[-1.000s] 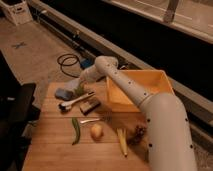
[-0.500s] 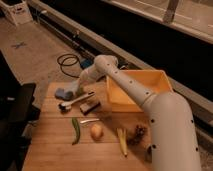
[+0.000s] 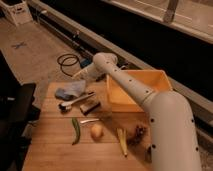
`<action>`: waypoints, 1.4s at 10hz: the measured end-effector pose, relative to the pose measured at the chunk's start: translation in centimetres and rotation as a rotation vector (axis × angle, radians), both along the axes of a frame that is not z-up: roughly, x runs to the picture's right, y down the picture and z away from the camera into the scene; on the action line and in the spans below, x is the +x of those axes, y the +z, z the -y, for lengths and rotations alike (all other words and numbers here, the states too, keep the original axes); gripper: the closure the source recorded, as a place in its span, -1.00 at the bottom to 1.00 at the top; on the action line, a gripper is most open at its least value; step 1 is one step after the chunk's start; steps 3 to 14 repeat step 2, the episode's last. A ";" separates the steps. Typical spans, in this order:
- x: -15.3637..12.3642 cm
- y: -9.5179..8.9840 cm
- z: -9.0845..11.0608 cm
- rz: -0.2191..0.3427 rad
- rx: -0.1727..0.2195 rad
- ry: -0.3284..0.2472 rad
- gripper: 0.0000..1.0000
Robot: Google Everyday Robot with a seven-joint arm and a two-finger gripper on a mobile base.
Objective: Place towel in plastic cup
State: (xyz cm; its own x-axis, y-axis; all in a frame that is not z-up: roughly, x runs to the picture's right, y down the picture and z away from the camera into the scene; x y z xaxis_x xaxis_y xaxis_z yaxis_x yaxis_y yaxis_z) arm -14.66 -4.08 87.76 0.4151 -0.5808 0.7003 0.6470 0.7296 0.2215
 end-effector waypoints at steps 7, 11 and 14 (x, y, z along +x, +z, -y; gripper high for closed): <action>0.2 -0.5 0.4 0.016 0.012 0.024 -0.30; 0.2 -0.5 0.4 0.016 0.012 0.024 -0.30; 0.2 -0.5 0.4 0.016 0.012 0.024 -0.30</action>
